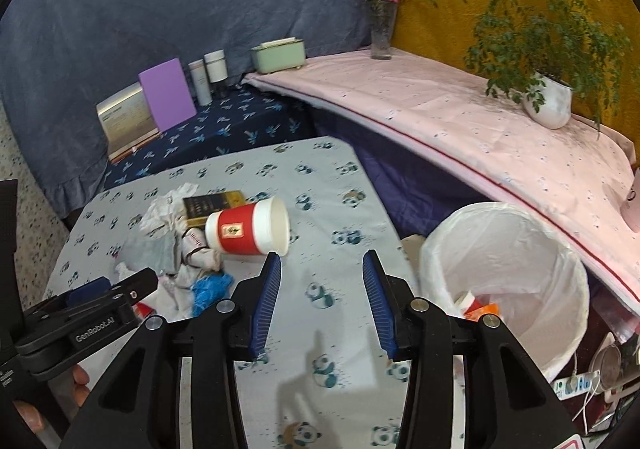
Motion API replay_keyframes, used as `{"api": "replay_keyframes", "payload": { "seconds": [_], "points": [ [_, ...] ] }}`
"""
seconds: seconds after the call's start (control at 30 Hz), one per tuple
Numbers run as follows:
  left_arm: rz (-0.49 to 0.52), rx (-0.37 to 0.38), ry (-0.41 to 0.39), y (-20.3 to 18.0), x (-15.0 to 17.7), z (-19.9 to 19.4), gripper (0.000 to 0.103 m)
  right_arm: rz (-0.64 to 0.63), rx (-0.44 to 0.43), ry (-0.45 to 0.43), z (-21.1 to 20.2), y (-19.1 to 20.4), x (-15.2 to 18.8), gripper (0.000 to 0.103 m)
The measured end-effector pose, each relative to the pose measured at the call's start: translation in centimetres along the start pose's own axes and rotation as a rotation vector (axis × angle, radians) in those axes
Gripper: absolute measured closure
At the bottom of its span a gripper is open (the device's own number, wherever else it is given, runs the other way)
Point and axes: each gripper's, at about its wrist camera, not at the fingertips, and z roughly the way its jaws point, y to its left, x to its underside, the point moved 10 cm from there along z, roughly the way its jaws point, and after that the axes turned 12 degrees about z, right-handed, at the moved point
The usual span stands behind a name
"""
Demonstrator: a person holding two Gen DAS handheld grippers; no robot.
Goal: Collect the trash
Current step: 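Move both tools back toward the white tissues and cup on the table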
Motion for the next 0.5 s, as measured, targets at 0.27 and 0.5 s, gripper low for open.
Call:
{"api": "replay_keyframes", "payload": {
  "seconds": [0.27,0.5],
  "points": [
    [-0.028,-0.004,0.075,1.0,1.4,3.0,0.038,-0.048,-0.023,0.068,2.4,2.9,2.6,0.061],
    [-0.03,0.042,0.124,1.1,2.2,4.7,0.075,-0.068,-0.032,0.113,3.9,4.0,4.0,0.061]
  ]
}}
